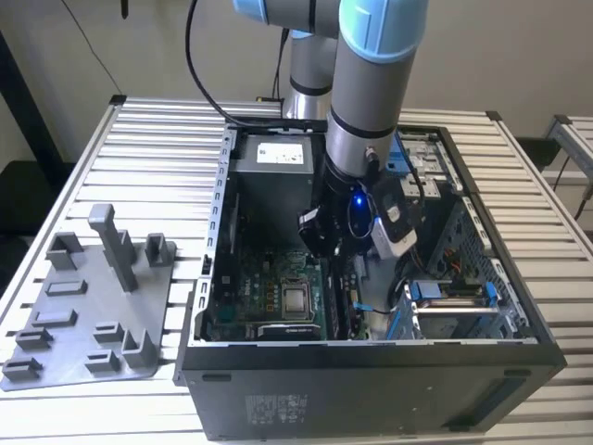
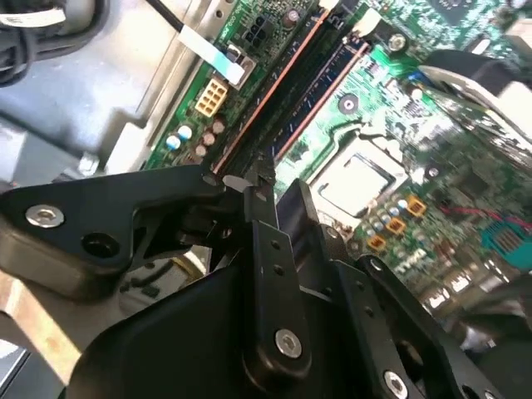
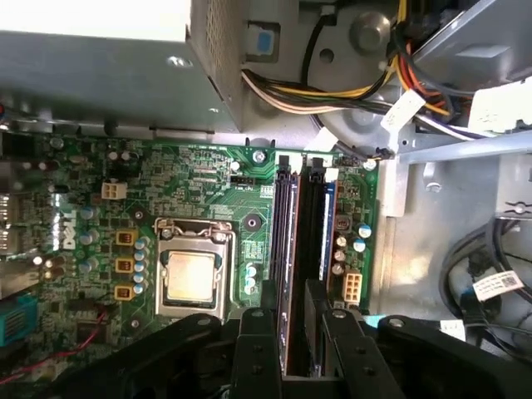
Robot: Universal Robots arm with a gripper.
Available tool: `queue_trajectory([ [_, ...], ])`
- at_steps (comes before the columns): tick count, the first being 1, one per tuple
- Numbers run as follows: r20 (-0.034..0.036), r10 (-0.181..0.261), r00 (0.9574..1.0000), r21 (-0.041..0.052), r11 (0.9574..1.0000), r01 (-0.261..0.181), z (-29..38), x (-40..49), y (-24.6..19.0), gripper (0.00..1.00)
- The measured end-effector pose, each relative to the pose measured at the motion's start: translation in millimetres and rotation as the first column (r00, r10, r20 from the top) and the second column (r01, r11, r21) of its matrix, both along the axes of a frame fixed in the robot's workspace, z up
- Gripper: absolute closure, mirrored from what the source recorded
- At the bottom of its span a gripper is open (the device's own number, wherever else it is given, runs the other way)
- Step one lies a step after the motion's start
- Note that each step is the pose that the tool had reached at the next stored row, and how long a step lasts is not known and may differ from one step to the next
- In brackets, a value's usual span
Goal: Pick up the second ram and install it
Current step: 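Insert the second ram into the second slot, then press down the second ram until it locks into place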
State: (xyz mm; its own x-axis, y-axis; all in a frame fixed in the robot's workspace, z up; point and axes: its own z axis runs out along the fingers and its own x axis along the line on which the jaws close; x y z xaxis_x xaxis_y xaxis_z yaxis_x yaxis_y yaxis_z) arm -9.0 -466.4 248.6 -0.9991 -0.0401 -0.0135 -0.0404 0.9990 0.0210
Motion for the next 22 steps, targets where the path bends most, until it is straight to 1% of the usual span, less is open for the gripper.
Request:
queue_trajectory([
  [3, 0.0, 0.0, 1.0, 0.0002, 1.0, 0.0, 0.0, 0.0, 0.0, 0.74],
  [5, 0.0, 0.0, 1.0, 0.0002, 1.0, 0.0, 0.0, 0.0, 0.0, 0.86],
  [6, 0.0, 0.0, 1.0, 0.0, 1.0, 0.0, 0.1, 0.0, 0.0, 0.89],
  [22, -0.0001, 0.0, 1.0, 0.0, 1.0, 0.0, 0.3, 0.0, 0.0, 0.89],
])
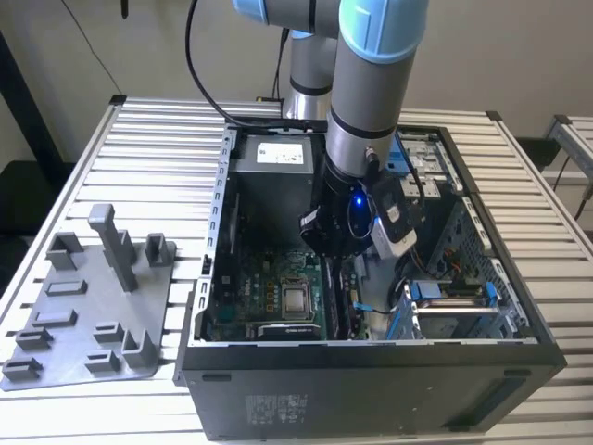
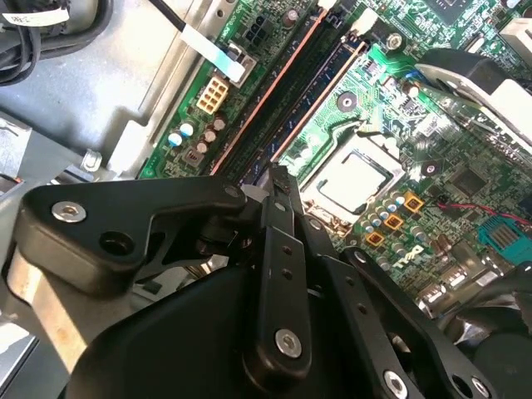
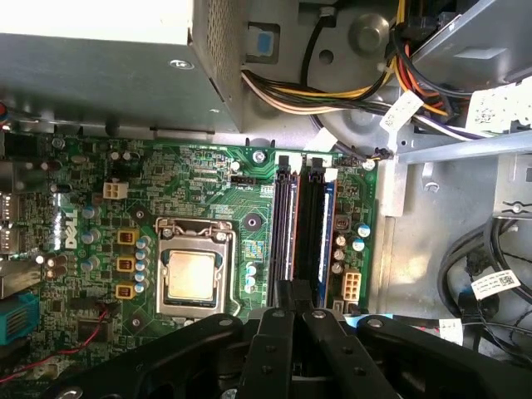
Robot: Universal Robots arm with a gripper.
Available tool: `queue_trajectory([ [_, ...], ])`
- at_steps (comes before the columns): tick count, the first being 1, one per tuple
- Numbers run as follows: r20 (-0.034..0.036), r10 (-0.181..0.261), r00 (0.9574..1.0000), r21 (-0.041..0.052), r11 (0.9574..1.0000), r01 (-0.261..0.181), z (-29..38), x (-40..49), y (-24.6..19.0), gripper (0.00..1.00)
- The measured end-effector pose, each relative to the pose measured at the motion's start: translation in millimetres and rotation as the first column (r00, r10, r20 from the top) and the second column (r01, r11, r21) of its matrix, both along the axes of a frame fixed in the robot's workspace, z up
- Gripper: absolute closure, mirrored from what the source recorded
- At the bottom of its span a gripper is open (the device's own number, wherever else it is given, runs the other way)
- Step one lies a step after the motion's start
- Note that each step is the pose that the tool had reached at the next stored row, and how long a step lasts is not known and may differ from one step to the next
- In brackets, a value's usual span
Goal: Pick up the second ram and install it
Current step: 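Press down the second ram until it locks into place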
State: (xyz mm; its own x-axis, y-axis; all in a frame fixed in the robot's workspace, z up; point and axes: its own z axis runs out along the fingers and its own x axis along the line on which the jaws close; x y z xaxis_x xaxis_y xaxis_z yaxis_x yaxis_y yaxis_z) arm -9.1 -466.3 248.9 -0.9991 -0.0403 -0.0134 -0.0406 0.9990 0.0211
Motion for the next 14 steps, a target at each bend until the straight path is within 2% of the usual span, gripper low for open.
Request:
queue_trajectory([
  [2, 0.0001, 0.003, 1.0, 0.0, 1.0, -0.003, 0.0, 0.0, 0.0, 0.89],
  [6, 0.0001, 0.069, 0.9976, 0.0, 0.9976, -0.069, 0.0, -0.1, 0.0, 0.89],
  [11, 0.0008, 0.148, 0.989, -0.0002, 0.989, -0.148, 0.0, 0.0, 0.0, 0.89],
  [14, 0.0009, 0.189, 0.982, -0.0002, 0.982, -0.189, 0.0, 0.0, 0.0, 0.89],
])
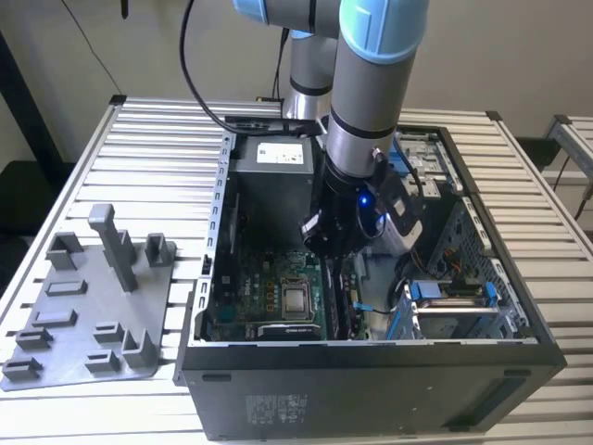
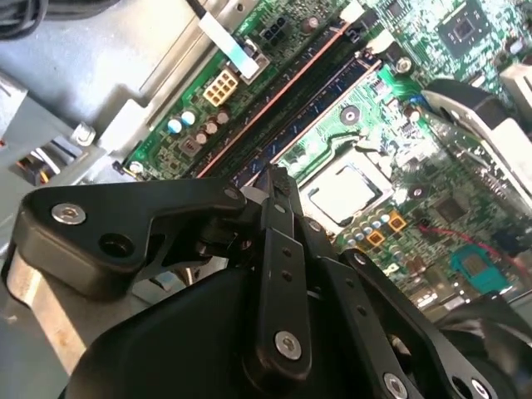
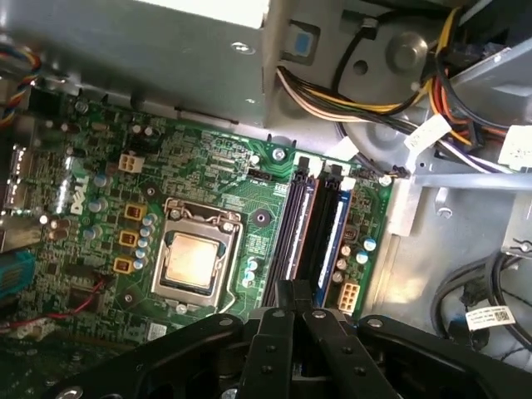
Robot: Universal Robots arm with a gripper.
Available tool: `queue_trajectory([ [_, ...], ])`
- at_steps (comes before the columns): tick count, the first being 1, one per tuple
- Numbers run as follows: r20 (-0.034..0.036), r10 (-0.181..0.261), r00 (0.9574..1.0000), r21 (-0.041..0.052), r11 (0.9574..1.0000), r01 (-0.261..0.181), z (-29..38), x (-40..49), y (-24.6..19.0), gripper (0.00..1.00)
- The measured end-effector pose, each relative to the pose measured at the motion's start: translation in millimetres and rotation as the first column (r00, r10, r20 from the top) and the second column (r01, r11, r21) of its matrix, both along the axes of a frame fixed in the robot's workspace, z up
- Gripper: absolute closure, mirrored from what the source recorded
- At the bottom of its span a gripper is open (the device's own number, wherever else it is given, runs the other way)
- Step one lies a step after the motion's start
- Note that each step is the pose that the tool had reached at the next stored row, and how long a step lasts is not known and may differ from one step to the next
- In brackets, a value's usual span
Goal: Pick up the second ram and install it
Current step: 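Press down the second ram until it locks into place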
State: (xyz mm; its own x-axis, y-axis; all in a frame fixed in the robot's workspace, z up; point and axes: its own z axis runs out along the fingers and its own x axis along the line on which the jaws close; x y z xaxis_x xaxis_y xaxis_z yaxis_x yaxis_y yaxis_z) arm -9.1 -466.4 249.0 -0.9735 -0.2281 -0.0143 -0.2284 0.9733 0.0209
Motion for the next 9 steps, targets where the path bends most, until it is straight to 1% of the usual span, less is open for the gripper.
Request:
queue_trajectory([
  [3, 0.0006, 0.034, 0.9994, 0.0, 0.9994, -0.034, -0.1, 0.0, 0.0, 0.89],
  [5, 0.0009, 0.058, 0.9983, 0.0, 0.9983, -0.058, -0.1, 0.0, 0.0, 0.89],
  [9, 0.0008, 0.091, 0.9959, 0.0, 0.9959, -0.091, -0.1, 0.0, 0.0, 0.89],
])
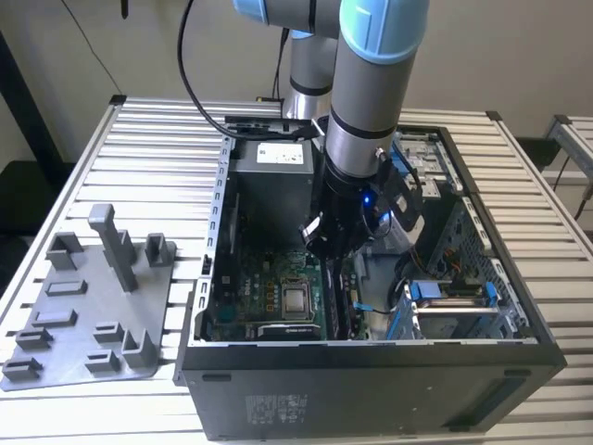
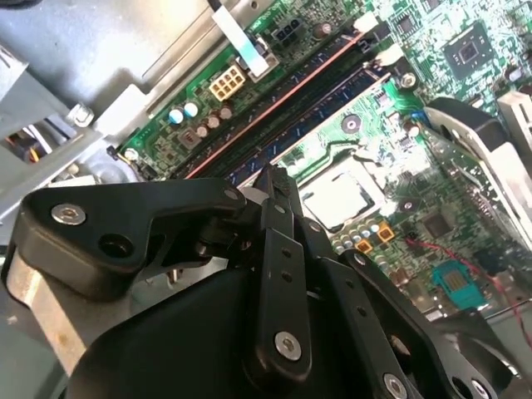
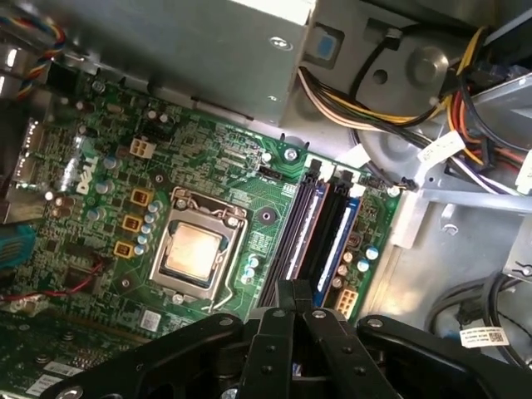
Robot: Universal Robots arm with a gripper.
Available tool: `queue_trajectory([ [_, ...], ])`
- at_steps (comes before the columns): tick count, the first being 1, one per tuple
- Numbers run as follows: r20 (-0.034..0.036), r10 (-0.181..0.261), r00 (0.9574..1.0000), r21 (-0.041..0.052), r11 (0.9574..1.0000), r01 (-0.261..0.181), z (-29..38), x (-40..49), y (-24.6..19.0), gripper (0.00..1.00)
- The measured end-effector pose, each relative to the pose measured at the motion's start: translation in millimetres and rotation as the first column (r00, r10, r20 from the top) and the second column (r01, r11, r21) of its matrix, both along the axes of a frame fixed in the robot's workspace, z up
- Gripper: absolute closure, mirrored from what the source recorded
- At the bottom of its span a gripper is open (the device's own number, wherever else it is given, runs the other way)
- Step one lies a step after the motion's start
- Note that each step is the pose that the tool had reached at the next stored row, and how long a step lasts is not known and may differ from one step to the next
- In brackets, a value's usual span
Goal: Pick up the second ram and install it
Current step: 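Press down the second ram until it locks into place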
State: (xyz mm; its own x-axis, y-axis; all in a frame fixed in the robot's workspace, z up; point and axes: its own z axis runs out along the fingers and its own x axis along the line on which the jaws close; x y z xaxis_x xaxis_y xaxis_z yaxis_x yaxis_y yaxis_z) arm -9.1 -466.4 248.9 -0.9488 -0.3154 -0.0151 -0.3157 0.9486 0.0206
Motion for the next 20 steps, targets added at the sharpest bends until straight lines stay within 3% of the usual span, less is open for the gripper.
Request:
queue_trajectory([
  [7, 0.0002, 0.045, 0.999, 0.0001, 0.999, -0.045, 0.0, -0.1, 0.0, 0.89],
  [12, 0.0005, 0.096, 0.9954, 0.0, 0.9954, -0.096, 0.0, -0.1, 0.0, 0.89],
  [16, 0.002, 0.143, 0.9898, -0.0001, 0.9898, -0.143, 0.0, 0.0, 0.0, 0.89],
  [20, 0.0032, 0.203, 0.9793, -0.0004, 0.9793, -0.203, 0.0, -0.1, 0.0, 0.89],
])
